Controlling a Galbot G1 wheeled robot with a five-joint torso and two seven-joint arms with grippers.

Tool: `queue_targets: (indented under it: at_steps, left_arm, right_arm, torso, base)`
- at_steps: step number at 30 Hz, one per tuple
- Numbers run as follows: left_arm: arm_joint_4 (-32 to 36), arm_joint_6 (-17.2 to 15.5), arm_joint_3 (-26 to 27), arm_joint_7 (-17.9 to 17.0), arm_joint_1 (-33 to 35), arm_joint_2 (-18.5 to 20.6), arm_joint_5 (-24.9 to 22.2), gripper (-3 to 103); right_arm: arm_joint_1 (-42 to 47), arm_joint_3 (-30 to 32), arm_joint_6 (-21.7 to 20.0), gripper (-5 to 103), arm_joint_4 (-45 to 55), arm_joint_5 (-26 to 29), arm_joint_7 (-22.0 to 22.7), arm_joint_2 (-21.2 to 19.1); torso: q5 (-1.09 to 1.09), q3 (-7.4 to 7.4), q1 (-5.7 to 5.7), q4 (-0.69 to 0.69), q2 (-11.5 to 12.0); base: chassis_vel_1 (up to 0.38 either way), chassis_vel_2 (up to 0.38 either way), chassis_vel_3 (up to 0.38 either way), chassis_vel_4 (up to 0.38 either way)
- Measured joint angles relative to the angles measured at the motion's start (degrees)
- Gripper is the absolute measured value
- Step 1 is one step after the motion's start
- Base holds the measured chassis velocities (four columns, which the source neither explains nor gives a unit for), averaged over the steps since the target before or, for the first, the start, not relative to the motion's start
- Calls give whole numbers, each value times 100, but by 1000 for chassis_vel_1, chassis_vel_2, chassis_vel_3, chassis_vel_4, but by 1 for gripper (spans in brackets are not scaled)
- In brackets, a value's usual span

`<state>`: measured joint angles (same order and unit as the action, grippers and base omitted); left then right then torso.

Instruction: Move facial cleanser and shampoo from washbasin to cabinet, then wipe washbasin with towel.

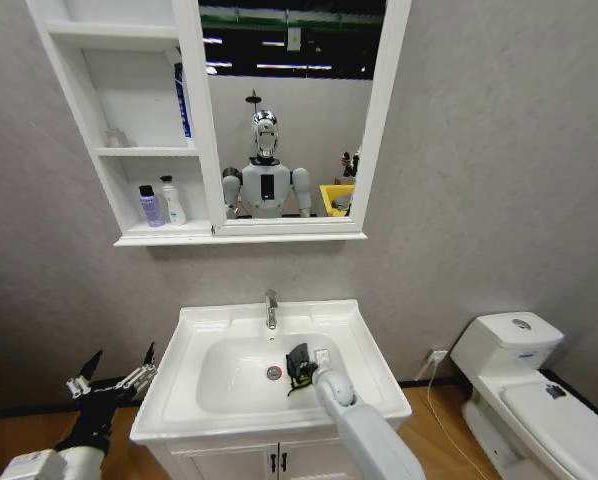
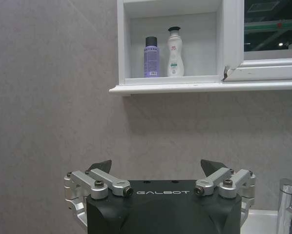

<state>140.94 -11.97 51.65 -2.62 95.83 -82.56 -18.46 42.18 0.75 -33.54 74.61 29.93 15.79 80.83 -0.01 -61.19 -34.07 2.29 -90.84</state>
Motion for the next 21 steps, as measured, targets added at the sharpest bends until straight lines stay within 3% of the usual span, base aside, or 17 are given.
queue_targets:
  at_steps: [21]
  left_arm:
    - [0,0,0,0,0,0,0,100]
  right_arm:
    - [-232,-172,662,1,-1001,-201,-399,819]
  torso:
    - [0,0,0,-1,0]
  base:
    - [0,0,0,0]
